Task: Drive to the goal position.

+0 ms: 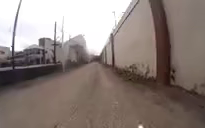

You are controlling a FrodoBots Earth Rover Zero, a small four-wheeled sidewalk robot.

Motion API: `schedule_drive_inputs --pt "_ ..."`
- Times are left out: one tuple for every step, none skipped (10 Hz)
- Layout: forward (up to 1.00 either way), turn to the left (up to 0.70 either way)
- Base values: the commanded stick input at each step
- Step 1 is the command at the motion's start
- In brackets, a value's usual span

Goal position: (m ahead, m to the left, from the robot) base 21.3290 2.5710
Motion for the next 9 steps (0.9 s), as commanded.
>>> schedule_drive_inputs --pt "0.3 0.0" --pt "0.3 0.0" --pt "0.3 0.0" --pt "0.3 0.0" --pt "0.3 0.0" --pt "0.3 0.0" --pt "0.3 0.0" --pt "0.3 0.0" --pt "0.3 0.0"
